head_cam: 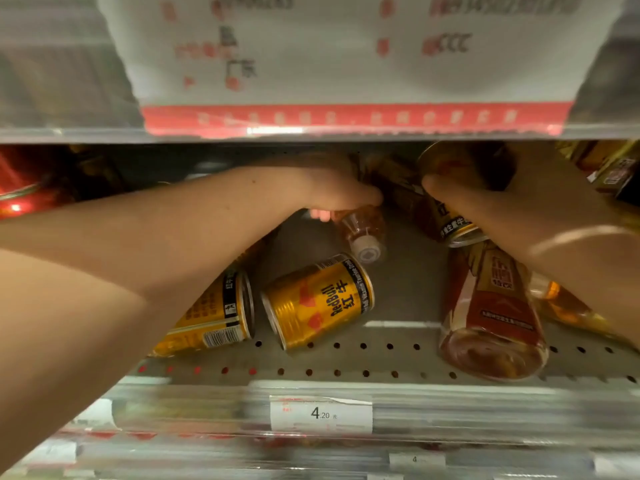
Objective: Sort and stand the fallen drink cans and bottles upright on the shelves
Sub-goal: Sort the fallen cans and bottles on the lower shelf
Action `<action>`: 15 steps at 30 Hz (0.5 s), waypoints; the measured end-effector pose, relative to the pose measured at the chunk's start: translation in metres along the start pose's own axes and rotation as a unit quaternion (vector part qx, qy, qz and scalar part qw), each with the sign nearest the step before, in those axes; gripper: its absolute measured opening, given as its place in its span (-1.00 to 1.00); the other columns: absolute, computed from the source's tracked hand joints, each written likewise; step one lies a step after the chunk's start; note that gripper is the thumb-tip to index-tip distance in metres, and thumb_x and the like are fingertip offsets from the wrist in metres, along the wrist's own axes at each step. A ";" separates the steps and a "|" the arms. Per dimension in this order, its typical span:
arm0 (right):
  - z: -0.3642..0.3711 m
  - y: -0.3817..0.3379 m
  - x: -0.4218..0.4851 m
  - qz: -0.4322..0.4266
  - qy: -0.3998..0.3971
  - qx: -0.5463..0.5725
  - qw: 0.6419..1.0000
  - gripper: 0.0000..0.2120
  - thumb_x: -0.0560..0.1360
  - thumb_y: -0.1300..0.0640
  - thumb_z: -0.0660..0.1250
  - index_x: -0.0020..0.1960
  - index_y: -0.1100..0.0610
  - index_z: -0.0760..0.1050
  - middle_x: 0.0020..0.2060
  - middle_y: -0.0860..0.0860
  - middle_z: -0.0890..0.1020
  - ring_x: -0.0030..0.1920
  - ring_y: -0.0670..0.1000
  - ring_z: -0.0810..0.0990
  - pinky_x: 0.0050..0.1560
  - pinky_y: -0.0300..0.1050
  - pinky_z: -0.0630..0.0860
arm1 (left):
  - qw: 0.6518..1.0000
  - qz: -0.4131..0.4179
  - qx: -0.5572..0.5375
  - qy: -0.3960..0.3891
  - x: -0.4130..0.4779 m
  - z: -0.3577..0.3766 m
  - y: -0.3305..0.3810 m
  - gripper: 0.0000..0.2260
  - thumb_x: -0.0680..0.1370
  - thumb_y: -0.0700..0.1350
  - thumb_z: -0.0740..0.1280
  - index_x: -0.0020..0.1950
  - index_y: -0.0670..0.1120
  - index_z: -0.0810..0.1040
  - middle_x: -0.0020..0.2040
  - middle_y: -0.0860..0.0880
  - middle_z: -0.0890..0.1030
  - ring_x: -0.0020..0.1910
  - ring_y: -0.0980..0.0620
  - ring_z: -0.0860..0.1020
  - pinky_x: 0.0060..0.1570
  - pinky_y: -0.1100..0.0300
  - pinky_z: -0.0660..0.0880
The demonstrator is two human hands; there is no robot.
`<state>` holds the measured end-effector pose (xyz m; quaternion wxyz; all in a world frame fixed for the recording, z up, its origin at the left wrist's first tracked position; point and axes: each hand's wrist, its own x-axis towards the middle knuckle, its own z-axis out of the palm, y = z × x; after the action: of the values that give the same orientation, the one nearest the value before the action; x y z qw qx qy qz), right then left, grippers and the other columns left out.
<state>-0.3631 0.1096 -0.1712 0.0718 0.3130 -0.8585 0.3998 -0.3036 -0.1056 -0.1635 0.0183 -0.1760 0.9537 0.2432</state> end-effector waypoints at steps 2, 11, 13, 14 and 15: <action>-0.002 -0.002 0.000 -0.005 -0.003 0.006 1.000 -0.59 0.37 -0.39 0.42 0.12 -0.34 0.37 -0.23 -0.44 0.35 -0.29 -0.39 0.44 -0.30 -0.50 0.28 | 0.999 0.029 0.008 -0.017 -0.002 0.001 0.003 -0.68 0.65 0.13 0.32 -0.19 -0.05 0.54 -0.29 0.04 0.57 -0.39 0.14 0.51 -0.37 0.28 0.50; 0.007 -0.005 0.007 -0.013 -0.053 -0.041 0.998 -0.35 0.40 -0.35 0.42 0.40 -0.18 0.34 0.05 -0.25 0.40 0.06 -0.14 0.36 -0.13 -0.35 0.20 | 0.994 0.058 0.086 0.041 -0.027 -0.016 -0.050 -0.83 0.67 0.16 0.22 0.08 0.14 0.54 0.00 0.10 0.57 -0.03 0.11 0.54 -0.22 0.26 0.34; 0.013 -0.008 0.004 -0.018 -0.071 -0.018 0.997 -0.31 0.39 -0.32 0.43 0.44 -0.19 0.29 0.14 -0.23 0.38 0.14 -0.13 0.35 0.02 -0.23 0.27 | 0.990 0.032 0.135 0.026 -0.036 -0.019 -0.066 -0.69 0.62 0.26 0.24 0.27 0.15 0.53 0.16 0.13 0.54 0.08 0.08 0.52 -0.20 0.27 0.32; 0.015 -0.011 0.003 -0.021 -0.077 -0.009 0.997 -0.30 0.39 -0.31 0.43 0.45 -0.19 0.28 0.16 -0.24 0.37 0.15 -0.14 0.35 0.06 -0.19 0.28 | 0.989 0.027 0.143 0.018 -0.040 -0.020 -0.073 -0.64 0.60 0.29 0.26 0.32 0.17 0.51 0.20 0.13 0.54 0.11 0.08 0.50 -0.18 0.27 0.34; 0.019 -0.014 0.004 -0.028 -0.081 -0.001 0.996 -0.31 0.39 -0.31 0.43 0.44 -0.20 0.28 0.16 -0.24 0.38 0.15 -0.15 0.35 0.07 -0.21 0.29 | 0.990 0.028 0.138 0.011 -0.045 -0.021 -0.077 -0.64 0.59 0.29 0.28 0.32 0.19 0.52 0.22 0.13 0.55 0.11 0.10 0.51 -0.16 0.31 0.34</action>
<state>-0.3556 0.0876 -0.1734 0.0140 0.3680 -0.8529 0.3700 -0.2334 -0.1636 -0.1745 0.0255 -0.1473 0.9829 0.1074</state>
